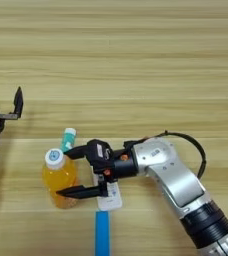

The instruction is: Move the objects on the table

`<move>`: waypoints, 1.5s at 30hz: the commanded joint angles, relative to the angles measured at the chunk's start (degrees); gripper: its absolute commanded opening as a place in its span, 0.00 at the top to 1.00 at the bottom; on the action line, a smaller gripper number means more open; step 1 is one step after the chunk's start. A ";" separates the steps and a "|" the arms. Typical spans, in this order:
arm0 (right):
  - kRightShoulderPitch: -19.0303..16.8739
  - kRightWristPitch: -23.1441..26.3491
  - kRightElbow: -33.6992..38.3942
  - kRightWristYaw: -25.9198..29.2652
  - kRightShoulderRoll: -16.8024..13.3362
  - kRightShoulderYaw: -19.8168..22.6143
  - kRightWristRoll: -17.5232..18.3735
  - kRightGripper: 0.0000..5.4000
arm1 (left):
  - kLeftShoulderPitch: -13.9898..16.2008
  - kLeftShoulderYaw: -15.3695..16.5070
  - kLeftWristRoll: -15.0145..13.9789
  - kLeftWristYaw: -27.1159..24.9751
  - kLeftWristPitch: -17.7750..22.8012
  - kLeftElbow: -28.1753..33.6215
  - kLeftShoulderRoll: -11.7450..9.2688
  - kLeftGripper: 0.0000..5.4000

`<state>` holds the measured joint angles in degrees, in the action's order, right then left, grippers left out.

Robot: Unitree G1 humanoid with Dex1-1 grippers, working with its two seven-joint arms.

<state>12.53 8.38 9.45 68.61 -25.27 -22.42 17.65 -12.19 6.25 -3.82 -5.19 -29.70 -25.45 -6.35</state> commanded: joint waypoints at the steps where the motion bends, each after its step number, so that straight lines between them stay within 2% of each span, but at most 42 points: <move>1: 4.78 2.44 1.95 -3.13 2.15 5.67 5.34 0.36 | -1.08 -0.23 0.58 0.02 -0.31 -0.74 0.00 0.00; 6: 9.64 4.56 -0.01 -9.30 4.74 12.50 8.74 0.36 | -1.68 -0.43 1.02 0.27 -0.72 -1.79 0.10 0.00; 11: 14.23 4.62 -4.21 -15.21 5.94 16.61 7.49 0.36 | -2.13 -0.52 1.72 0.55 -1.40 -2.76 0.02 0.00; 17: 16.00 2.20 -10.99 -17.69 4.11 19.13 4.22 0.36 | -2.49 -0.51 1.90 0.73 -1.80 -3.49 -0.10 0.00; 20: 15.55 -0.50 -16.10 -18.10 2.76 19.98 1.56 0.36 | -2.64 -0.46 1.85 0.70 -1.93 -3.80 -0.22 0.00; 26: 12.72 -4.07 -20.16 -17.68 1.63 20.83 -0.29 0.36 | -2.78 -0.37 1.73 0.52 -2.27 -4.31 -0.47 0.00; 35: 8.65 -8.53 -25.15 -17.92 3.34 20.49 -1.93 0.36 | -2.68 -0.33 1.64 0.27 -2.64 -4.59 -0.64 0.00; 45: 5.05 -11.90 -25.23 -17.97 4.94 20.10 -2.44 0.36 | -2.56 -0.29 1.55 0.13 -2.70 -4.44 -0.73 0.00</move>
<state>17.45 -1.67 -16.17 50.54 -20.49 -2.48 15.39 -14.44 5.96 -2.61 -4.81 -31.90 -29.57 -6.59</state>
